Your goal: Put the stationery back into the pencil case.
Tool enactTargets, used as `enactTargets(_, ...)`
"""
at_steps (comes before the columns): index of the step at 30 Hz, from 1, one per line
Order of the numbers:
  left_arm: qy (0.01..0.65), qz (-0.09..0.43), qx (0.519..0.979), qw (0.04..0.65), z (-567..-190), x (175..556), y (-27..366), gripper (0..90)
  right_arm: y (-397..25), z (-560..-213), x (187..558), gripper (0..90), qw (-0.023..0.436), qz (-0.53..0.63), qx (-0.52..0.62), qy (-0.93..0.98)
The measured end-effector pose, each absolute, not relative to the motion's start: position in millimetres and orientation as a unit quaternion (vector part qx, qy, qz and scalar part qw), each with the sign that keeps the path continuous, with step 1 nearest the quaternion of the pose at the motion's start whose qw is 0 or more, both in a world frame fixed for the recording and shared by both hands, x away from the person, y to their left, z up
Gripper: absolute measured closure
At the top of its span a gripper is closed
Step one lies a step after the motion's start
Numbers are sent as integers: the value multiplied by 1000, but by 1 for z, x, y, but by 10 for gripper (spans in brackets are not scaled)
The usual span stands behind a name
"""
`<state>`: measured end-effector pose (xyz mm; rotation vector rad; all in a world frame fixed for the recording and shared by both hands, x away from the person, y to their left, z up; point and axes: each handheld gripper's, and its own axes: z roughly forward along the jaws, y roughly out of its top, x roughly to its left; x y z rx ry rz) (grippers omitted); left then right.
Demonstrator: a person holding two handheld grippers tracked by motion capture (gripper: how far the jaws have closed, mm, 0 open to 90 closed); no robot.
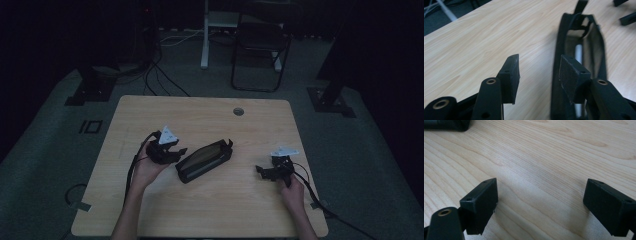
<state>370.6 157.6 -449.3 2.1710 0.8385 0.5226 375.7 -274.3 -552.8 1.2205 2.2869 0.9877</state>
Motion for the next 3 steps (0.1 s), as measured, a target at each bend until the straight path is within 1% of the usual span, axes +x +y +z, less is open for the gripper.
enactTargets(3,332,207,844,367,-450,372,164,501,-274,-553,376,123,183,350,433,810)
